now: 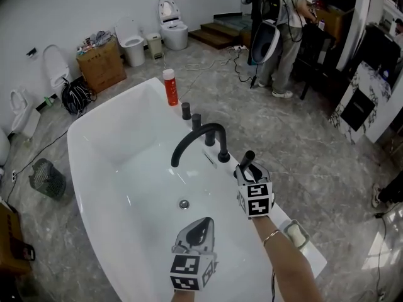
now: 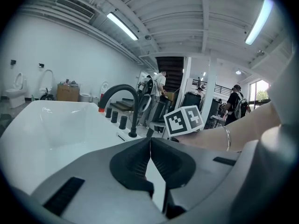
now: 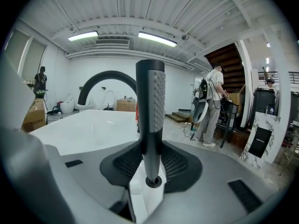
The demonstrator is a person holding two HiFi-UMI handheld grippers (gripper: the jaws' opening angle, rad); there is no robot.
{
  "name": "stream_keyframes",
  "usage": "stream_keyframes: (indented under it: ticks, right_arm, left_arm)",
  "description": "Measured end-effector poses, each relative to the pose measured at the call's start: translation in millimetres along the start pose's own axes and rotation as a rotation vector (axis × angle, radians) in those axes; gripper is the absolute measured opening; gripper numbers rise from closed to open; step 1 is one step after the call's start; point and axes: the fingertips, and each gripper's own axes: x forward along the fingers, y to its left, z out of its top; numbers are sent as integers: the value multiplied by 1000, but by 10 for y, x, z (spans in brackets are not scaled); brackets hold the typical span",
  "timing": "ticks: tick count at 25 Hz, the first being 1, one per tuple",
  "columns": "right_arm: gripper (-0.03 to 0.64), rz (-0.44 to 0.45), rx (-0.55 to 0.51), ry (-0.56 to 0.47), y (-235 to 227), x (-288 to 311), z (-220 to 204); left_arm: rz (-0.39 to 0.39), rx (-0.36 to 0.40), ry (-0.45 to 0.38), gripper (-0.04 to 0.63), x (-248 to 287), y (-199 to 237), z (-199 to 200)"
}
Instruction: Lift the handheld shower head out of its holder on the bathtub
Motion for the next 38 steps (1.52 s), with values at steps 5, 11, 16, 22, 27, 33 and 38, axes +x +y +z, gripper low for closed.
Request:
stream_keyframes:
  ticks: [5,11,16,22,27,33,38]
  right_arm:
    - [130,1,-12,-48,-36,-265,339]
    - [130,2,-6,-98,-24,-595,795]
    - [130,3,0,-133,-19,-867,1109]
    - [130,23,-7,-160,77,-1202,1404]
    - [130,27,-11,-190,134,-1500,1755]
    - [130,35,-18,-229,174,-1821,2099]
    - [130,39,-27,-252,212,-2117,2382]
  left_arm:
    - [-4,5,-18,20,-148,-118,170]
    - [-13,18,-30,20,-377,-265,410]
    - [-7,29,-42,20,-567,-357,606]
    - [0,37,-58,20,-829,-445,790]
    - [-2,38,-72,20,-1073,-555,977]
    - [-5,41,-81,20,-1306,-709,1105]
    - [-8,44,-88,20,-1531,-830,1245]
